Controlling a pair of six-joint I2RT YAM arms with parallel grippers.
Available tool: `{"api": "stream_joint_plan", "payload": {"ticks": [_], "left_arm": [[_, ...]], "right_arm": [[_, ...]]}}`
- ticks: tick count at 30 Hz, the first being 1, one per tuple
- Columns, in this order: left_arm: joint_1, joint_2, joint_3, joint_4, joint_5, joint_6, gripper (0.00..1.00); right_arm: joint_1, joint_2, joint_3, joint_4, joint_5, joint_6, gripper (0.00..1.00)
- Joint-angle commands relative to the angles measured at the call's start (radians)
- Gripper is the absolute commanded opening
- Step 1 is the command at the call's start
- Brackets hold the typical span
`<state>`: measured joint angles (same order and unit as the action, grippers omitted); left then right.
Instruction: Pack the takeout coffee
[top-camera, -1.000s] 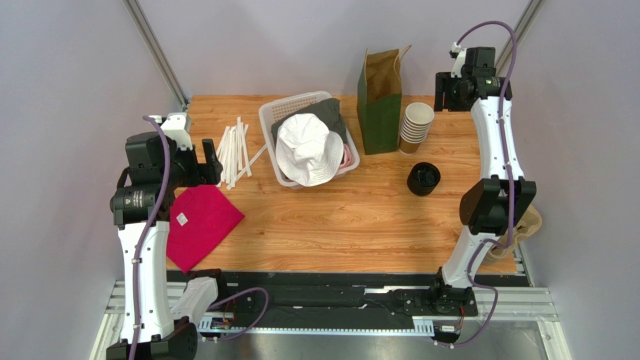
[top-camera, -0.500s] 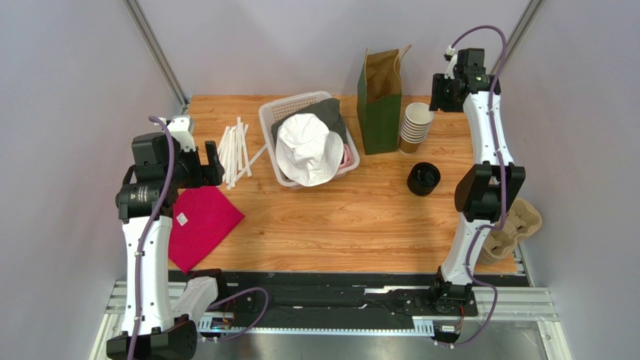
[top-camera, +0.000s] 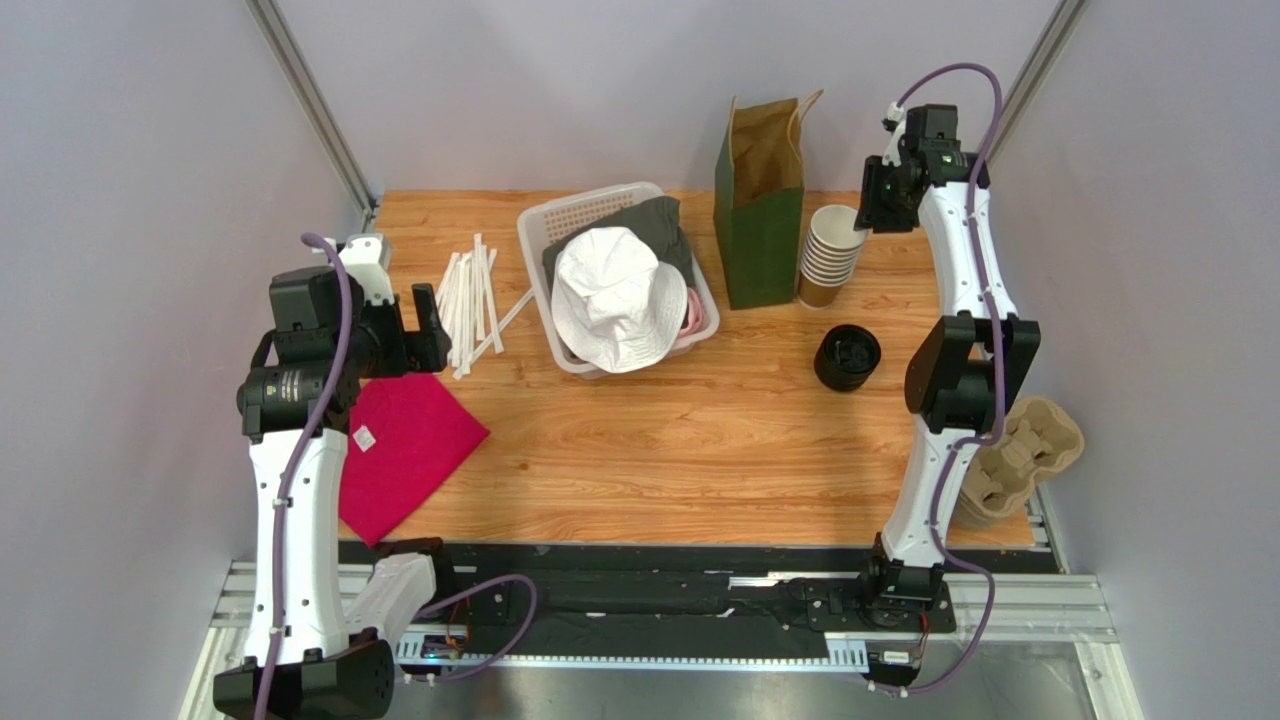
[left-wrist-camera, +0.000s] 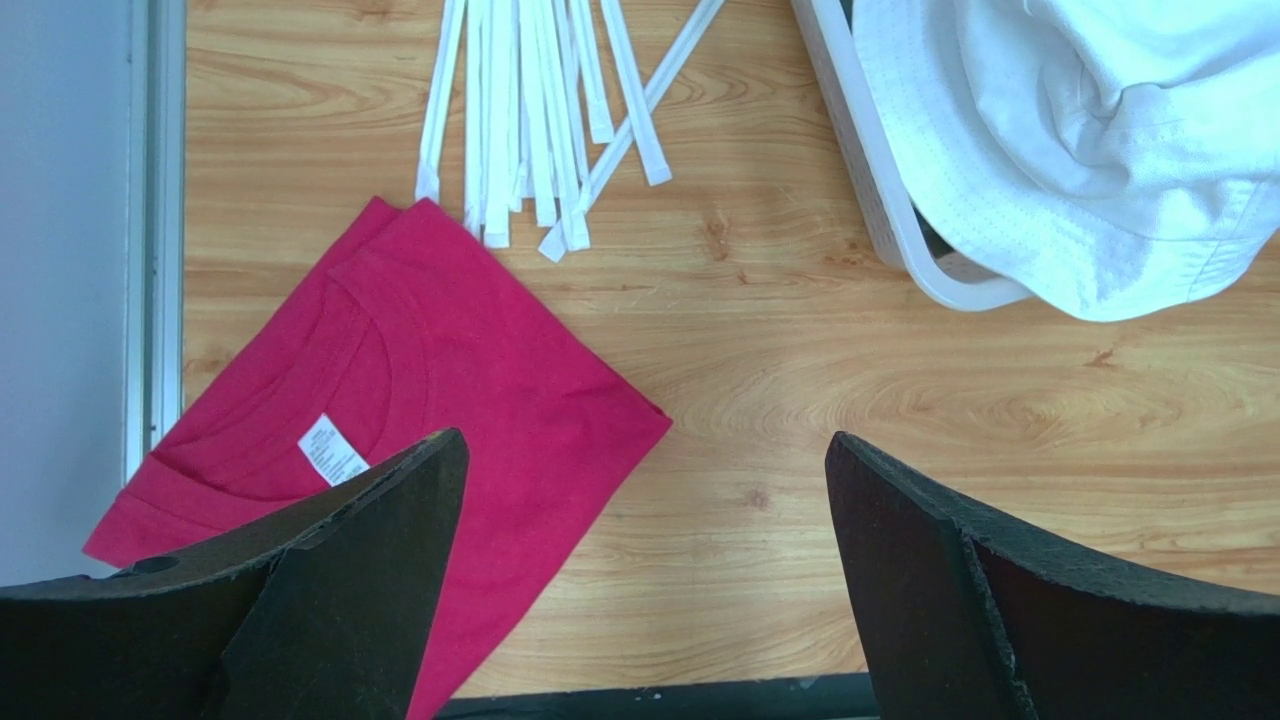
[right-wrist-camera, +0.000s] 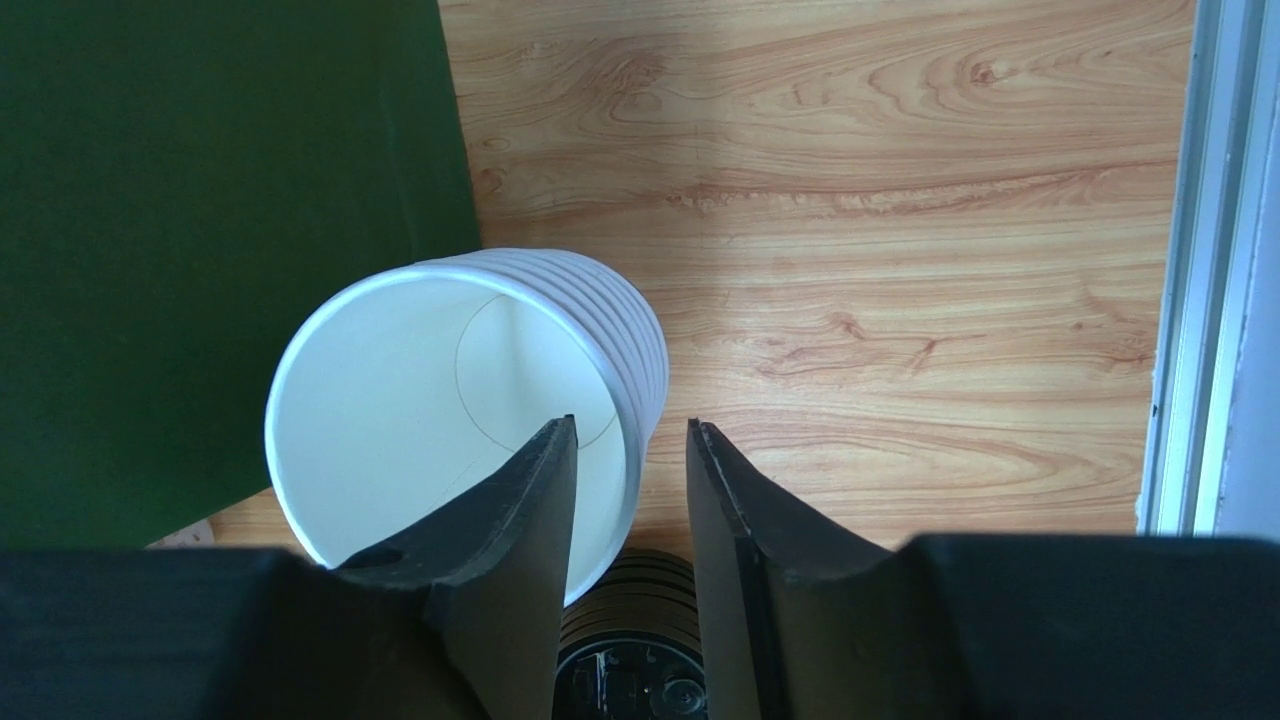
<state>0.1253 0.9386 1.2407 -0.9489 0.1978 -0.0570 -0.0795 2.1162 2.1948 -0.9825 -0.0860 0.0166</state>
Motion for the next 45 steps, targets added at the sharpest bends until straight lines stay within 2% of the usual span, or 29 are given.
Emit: {"api": "stream_joint_plan", "payload": {"ticks": [1, 6, 11, 14, 32, 41, 45], "left_arm": [[0.000, -0.003, -0.010, 0.032, 0.002, -0.018, 0.98], [0.000, -0.003, -0.014, 0.036, 0.002, -0.018, 0.98], [0.000, 0.005, -0.015, 0.038, 0.003, -0.024, 0.98], [0.000, 0.009, -0.015, 0.039, 0.005, -0.024, 0.98], [0.000, 0.017, -0.003, 0.038, 0.015, -0.029, 0.97], [0.000, 0.031, 0.035, 0.047, 0.015, -0.035, 0.97], [0.000, 0.034, 0.057, 0.055, 0.041, -0.017, 0.99]], "right_arm": [[-0.014, 0.010, 0.052, 0.022, -0.021, 0.032, 0.31], [-0.025, 0.011, 0.072, 0.005, -0.032, 0.051, 0.11], [-0.029, -0.010, 0.071, 0.002, -0.043, 0.059, 0.08], [-0.031, -0.018, 0.075, -0.001, -0.055, 0.063, 0.00], [-0.081, -0.119, 0.114, 0.005, -0.126, 0.097, 0.00], [-0.126, -0.263, 0.117, 0.033, -0.242, 0.094, 0.00], [-0.132, -0.370, 0.103, 0.042, -0.372, 0.076, 0.00]]}}
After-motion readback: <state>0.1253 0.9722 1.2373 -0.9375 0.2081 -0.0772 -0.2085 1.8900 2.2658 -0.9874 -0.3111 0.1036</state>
